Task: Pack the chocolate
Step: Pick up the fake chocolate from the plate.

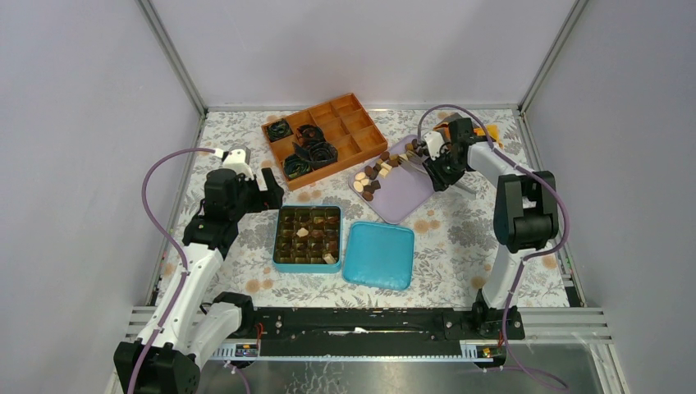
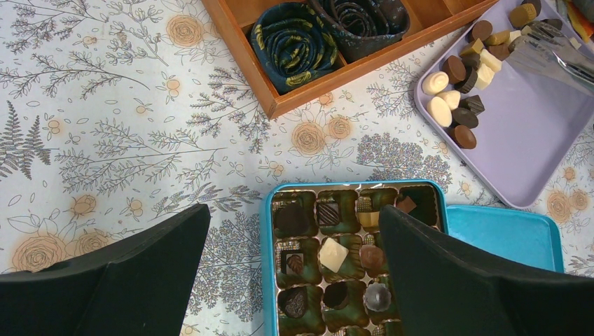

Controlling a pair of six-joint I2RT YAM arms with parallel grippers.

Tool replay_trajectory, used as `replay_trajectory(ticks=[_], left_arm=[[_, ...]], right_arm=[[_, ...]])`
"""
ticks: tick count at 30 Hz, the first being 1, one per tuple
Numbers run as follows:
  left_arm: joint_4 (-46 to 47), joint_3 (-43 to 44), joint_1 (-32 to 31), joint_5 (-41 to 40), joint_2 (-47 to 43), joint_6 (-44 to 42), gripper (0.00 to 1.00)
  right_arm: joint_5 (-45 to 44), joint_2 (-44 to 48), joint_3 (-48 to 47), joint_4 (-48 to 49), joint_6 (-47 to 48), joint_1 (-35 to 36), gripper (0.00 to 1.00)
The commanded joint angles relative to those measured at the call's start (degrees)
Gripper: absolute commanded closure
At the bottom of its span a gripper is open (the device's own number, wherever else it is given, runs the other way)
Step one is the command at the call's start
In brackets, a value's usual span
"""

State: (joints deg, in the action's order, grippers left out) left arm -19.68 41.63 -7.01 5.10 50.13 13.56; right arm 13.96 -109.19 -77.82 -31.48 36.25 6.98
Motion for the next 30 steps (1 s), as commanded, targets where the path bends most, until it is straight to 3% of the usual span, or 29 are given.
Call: replay_trajectory(ticks=[1, 13, 19, 30], left_arm=[[3.3, -0.2, 0.2, 0.2, -0.1, 0.1, 0.01], [3.2, -0.2, 0.3, 0.0, -0.2, 0.0, 0.01], [3.2, -0.2, 0.2, 0.3, -0.3, 0.0, 0.01], [3.4, -0.4, 0.2, 1.4, -0.4, 0.1, 0.02]], right_arm=[[-1.4, -1.2, -3.6, -0.4, 1.1, 0.7, 0.53], [-2.8, -1.3, -3.5, -0.3, 0.9, 0.8, 0.57], [-2.8, 2.5, -0.6, 0.5, 0.5, 0.9, 0.80], [0.0, 13.8, 8.4, 3.2, -0.6, 0.1, 0.99]])
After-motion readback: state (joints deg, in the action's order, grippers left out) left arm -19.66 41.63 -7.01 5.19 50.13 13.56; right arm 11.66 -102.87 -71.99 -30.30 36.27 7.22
